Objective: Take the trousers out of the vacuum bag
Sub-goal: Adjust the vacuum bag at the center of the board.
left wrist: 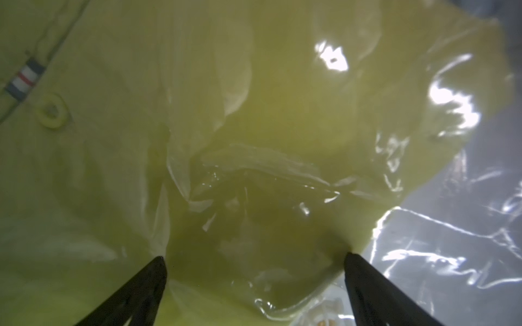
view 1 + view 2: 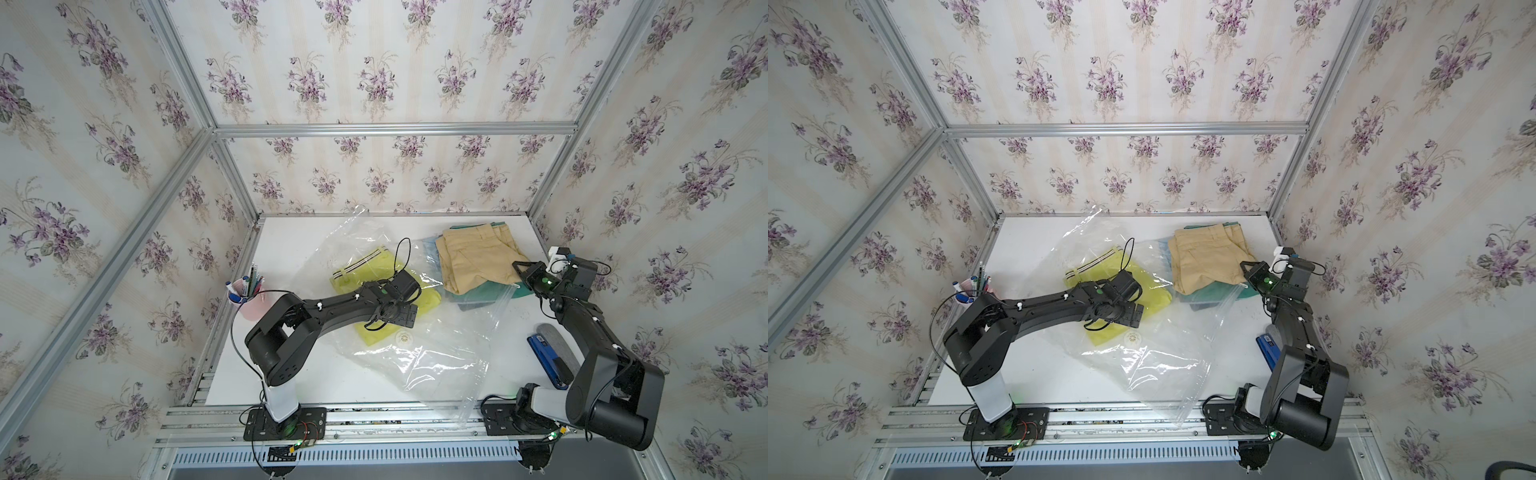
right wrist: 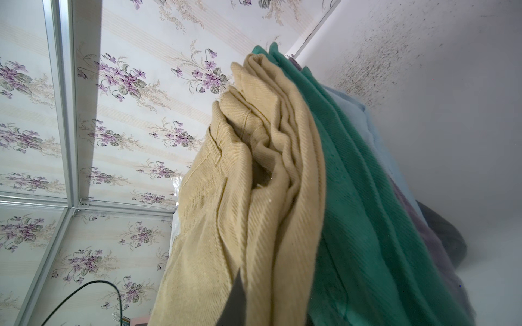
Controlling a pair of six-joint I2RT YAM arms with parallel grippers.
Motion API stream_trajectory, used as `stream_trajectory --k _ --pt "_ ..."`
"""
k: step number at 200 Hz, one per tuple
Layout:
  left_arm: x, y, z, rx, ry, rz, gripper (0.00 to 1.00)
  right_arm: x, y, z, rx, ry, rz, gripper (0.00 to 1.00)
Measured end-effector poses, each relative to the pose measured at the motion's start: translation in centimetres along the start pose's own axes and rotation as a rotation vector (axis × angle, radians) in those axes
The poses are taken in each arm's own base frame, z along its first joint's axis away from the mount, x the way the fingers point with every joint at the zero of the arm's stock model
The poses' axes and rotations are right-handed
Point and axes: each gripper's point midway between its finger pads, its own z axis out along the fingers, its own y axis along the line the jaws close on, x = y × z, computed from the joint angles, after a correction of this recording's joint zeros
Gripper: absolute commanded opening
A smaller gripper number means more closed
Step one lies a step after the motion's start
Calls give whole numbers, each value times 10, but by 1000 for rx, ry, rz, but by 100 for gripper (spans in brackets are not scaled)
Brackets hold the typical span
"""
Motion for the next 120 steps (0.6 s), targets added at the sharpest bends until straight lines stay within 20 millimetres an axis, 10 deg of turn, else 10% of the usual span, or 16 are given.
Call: stream_trajectory --k 120 --pt "-17 111 19 -208 -46 -207 100 7 -5 0 9 13 11 0"
